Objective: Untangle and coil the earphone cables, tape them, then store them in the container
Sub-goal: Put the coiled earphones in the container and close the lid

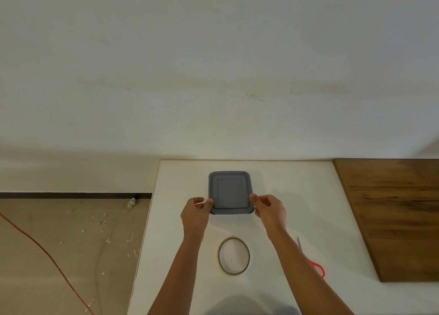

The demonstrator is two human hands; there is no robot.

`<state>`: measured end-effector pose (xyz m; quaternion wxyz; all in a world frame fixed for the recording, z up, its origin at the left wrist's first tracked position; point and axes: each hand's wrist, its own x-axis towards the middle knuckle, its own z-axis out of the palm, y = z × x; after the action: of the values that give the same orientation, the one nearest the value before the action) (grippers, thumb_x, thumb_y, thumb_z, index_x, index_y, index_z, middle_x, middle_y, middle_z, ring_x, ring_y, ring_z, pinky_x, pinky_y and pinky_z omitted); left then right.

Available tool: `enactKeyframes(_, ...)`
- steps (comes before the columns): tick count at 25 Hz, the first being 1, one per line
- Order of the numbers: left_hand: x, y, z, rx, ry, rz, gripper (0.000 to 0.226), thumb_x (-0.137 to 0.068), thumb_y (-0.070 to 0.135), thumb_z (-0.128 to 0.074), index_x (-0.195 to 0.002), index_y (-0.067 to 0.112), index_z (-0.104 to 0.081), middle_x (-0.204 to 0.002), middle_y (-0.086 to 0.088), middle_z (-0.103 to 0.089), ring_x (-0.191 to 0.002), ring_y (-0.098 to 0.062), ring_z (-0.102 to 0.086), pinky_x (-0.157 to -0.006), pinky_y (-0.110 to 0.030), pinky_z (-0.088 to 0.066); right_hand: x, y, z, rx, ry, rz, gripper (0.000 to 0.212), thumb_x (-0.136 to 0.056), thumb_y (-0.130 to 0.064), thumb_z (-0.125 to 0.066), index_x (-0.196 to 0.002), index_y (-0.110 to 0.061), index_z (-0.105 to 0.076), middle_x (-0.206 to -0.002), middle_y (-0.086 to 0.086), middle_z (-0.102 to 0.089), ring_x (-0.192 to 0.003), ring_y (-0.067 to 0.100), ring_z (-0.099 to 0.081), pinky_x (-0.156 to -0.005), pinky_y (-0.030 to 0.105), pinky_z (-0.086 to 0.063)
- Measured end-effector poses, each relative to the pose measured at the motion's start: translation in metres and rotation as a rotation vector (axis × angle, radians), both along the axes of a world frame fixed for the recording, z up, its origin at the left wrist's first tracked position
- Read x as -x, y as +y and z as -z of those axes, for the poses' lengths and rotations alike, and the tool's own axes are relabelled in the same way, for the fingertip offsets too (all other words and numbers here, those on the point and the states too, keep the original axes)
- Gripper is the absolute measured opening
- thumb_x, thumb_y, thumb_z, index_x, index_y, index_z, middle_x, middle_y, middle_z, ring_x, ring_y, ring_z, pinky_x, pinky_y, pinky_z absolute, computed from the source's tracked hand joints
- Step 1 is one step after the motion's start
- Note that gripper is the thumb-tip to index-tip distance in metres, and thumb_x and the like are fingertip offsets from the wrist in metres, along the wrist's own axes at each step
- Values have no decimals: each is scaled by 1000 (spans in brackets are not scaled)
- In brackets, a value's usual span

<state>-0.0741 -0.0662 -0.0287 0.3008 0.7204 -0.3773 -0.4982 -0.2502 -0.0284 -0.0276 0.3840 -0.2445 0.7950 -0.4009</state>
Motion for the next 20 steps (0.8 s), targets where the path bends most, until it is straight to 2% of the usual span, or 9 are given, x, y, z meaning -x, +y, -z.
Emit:
enactKeyframes(3,-3,9,-15,-7,-43,13,39,-91,26,-62,-123,8,-48,-106,-2,-58,-95,-17,-52,-81,-27,-40,7,24,-9,-5,110,-123,34,-80,-44,-71,-83,-11,-61,-79,2,-65,-75,20,-60,-60,21,-45)
enactKeyframes(6,-1,34,-21,-38,15,-27,43,-89,22,-64,-125,9,-44,-115,-5,-56,-97,-18,-54,-78,-28,-41,-4,58,0,-236,229,-518,43,-70,-46,-80,-93,-16,-58,-83,-1,-62,-70,13,-56,-56,21,-41)
enactKeyframes(8,7,55,-20,-81,73,-41,42,-87,21,-66,-121,11,-44,-112,-5,-57,-95,-21,-58,-75,-29,-43,-16,77,12,-320,311,-668,39,-74,-38,-77,-99,-18,-55,-84,-3,-60,-70,11,-56,-56,23,-45)
enactKeyframes(11,17,79,-11,-140,89,-19,36,-85,22,-67,-114,14,-48,-109,-4,-60,-95,-23,-63,-78,-32,-49,-18,89,16,-259,301,-505,12,-81,-15,-67,-90,-14,-60,-71,0,-63,-63,17,-62,-57,29,-50)
enactKeyframes(13,19,88,-7,-177,92,-8,32,-85,22,-66,-111,16,-49,-108,-3,-61,-96,-22,-62,-76,-29,-48,-6,89,13,-265,352,-342,6,-79,-12,-67,-83,-13,-62,-68,3,-65,-60,19,-62,-51,29,-48)
enactKeyframes(17,22,96,-2,-229,45,81,28,-87,21,-62,-111,16,-50,-107,0,-61,-100,-19,-59,-80,-26,-42,27,73,2,-205,289,41,12,-76,-8,-68,-72,-9,-57,-64,10,-64,-60,28,-65,-55,39,-54)
enactKeyframes(20,24,95,1,-240,-22,136,24,-85,20,-60,-108,14,-55,-98,3,-62,-95,-19,-60,-73,-24,-41,45,42,-2,-182,293,175,28,-76,-5,-67,-53,-4,-50,-52,13,-61,-56,31,-67,-49,41,-53)
